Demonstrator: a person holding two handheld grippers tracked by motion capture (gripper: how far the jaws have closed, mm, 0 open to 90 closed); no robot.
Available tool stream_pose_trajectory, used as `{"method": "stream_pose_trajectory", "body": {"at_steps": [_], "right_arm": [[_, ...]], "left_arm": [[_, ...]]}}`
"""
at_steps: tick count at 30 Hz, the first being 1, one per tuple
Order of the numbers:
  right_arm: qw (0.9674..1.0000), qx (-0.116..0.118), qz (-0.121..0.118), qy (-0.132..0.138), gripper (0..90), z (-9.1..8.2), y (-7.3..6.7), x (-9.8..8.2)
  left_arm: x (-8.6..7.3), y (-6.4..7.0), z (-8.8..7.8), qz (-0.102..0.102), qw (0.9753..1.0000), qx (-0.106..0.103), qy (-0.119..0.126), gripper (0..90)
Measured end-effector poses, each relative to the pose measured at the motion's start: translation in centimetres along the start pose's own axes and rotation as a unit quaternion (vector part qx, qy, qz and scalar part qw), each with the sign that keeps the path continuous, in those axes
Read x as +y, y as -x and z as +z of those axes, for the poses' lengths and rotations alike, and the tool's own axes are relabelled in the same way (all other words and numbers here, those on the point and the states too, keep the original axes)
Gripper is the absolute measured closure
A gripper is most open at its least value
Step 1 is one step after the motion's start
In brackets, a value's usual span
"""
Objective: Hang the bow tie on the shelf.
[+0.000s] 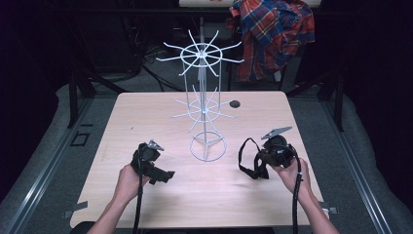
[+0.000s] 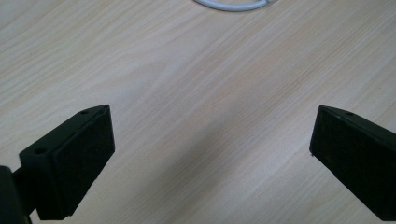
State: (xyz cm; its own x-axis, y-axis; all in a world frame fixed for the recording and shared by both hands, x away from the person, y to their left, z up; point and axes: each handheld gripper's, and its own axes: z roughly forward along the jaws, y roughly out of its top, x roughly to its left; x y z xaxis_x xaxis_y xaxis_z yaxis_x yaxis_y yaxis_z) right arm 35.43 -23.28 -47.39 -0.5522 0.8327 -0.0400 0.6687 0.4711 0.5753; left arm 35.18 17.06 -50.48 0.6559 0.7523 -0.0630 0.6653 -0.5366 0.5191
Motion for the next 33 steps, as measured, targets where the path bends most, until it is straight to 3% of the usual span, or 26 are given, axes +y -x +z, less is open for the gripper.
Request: {"method": "stream_pose_trajectory", "body": {"at_steps": [17,33], "right_arm": [[0.9995,0.005,-0.005,0.032,84.7,-1.6,-1.0,0.9],[0.9988,-0.002,-0.005,0.050,84.7,-2.8,-1.4,1.7]], "left_arm": [[0.0,-0.1,-0.2,0.001,1.0000,0.000,0.005,0.0],[0.1,-0.6,-0.5,-0.014,0.9997,0.000,0.021,0.0]]}}
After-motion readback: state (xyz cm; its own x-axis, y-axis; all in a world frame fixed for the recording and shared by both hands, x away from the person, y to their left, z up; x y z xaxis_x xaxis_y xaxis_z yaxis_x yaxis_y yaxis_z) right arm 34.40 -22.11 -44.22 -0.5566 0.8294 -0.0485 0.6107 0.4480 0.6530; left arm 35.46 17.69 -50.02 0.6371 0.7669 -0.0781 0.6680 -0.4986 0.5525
